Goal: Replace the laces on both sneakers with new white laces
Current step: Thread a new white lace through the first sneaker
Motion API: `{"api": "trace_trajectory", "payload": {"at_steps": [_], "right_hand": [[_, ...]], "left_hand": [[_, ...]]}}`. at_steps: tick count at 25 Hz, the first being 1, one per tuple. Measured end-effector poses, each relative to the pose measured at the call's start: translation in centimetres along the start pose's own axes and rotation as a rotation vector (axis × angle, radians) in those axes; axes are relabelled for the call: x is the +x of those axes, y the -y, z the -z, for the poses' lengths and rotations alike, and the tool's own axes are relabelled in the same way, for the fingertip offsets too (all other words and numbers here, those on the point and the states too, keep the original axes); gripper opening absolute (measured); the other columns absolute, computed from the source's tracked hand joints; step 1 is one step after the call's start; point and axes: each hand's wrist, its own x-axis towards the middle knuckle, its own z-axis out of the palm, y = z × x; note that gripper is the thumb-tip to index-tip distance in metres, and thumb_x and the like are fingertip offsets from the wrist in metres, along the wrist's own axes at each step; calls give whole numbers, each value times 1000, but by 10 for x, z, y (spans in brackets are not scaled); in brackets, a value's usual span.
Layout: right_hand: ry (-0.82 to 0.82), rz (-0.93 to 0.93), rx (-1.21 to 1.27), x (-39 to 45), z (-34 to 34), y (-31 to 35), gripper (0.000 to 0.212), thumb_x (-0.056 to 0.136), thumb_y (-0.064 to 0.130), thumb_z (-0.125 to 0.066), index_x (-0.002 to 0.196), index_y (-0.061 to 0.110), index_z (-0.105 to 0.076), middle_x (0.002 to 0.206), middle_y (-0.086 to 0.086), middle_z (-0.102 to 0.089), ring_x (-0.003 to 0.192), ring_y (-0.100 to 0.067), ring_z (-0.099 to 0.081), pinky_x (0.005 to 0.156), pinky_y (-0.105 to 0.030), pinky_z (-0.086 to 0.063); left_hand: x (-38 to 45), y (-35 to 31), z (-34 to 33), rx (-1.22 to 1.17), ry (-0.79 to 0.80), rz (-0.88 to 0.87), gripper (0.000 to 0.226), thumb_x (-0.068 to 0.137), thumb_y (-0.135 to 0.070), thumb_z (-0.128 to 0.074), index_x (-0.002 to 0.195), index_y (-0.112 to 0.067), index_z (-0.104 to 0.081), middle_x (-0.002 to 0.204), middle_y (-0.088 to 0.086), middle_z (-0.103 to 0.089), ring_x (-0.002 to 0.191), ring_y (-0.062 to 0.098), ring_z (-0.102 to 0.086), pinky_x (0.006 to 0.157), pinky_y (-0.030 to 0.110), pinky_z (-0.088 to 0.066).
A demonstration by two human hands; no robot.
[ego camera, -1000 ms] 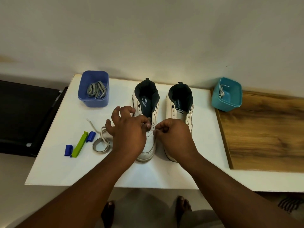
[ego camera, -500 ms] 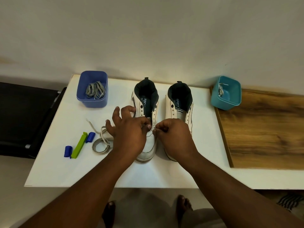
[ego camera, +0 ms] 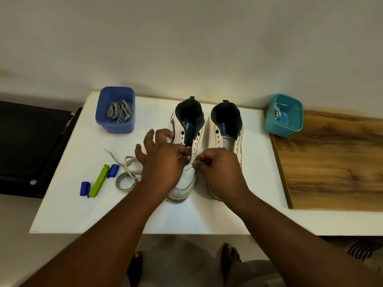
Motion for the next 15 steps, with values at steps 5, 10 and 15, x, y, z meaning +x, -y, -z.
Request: {"api": "trace_trajectory", "payload": {"at_steps": [5, 10, 15], "right_hand": [[18, 3, -16, 2, 2, 1, 7, 90, 21, -76, 85, 21, -81, 77, 12, -70, 73, 0, -63, 63, -7, -41], [22, 5, -10, 0, 4, 0, 7, 90, 20, -76, 85, 20, -81, 80, 10, -73, 74, 0, -64, 61, -5, -39], [43, -10, 14, -1, 4, 1, 5, 90, 20, -77, 87, 21, -81, 81, 10, -72, 74, 1, -63, 61, -3, -39]], "left_hand": [[0, 2, -4, -94, -3, 23, 6, 87, -44, -75, 92, -41, -77, 144, -12, -37, 145, 23, -19, 115, 56, -21], [-1, 0, 3, -143, 63, 37, 2, 87, -45, -73, 87, -43, -73, 139, -13, -35, 140, 20, -21, 114, 46, -22], [3, 0, 13, -25, 124, -45, 4, 87, -44, -74, 88, -41, -75, 137, -13, -36, 137, 19, -23, 111, 43, -24]]}}
